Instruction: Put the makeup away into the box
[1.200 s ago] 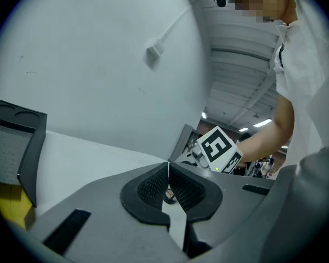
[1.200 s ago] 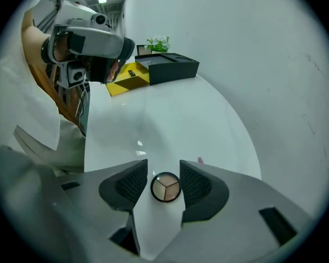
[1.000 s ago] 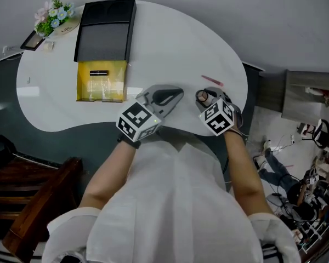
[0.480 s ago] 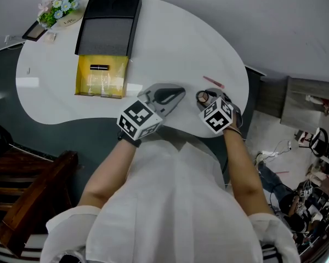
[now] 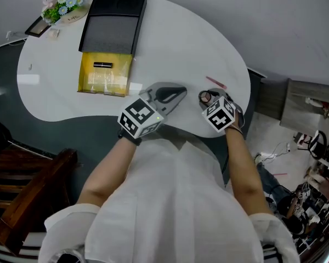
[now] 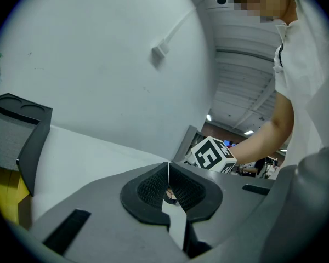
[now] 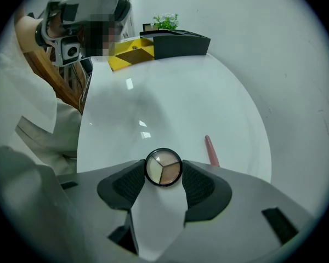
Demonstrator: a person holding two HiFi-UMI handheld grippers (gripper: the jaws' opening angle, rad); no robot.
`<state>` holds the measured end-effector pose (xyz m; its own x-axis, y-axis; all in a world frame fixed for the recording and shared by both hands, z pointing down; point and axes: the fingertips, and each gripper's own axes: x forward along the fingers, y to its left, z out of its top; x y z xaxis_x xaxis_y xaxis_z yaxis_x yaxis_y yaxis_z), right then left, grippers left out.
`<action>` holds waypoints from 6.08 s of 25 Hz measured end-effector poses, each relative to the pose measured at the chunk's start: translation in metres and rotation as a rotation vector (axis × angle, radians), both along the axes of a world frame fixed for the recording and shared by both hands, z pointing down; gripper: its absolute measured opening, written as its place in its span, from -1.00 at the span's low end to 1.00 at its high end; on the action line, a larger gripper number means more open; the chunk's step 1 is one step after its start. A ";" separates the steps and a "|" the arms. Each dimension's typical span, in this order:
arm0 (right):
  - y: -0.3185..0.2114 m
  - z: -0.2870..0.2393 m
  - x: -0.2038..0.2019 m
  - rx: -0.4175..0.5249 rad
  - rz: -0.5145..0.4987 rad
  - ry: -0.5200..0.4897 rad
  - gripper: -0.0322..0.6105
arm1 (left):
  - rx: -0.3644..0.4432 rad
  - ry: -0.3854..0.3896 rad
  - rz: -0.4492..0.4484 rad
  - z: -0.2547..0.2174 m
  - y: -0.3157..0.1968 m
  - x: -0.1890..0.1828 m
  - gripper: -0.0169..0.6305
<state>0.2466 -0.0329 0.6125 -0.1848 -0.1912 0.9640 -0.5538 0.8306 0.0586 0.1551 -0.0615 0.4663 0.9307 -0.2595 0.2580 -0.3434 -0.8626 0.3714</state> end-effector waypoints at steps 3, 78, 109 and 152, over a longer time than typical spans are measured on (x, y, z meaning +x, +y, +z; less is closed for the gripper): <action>-0.001 -0.001 0.000 0.000 0.003 0.010 -0.28 | 0.005 0.002 -0.004 -0.003 -0.001 -0.005 -0.89; -0.088 -0.020 -0.449 0.092 -0.551 -0.047 -0.28 | 0.011 -0.075 -0.442 -0.010 -0.027 -0.403 -0.89; -0.089 -0.067 -0.381 0.153 -0.375 -0.196 -0.28 | 0.040 -0.087 -0.288 -0.023 -0.031 -0.312 -0.89; -0.057 -0.017 0.035 0.094 -0.118 0.047 -0.47 | -0.014 -0.048 -0.001 0.004 -0.010 0.026 -0.89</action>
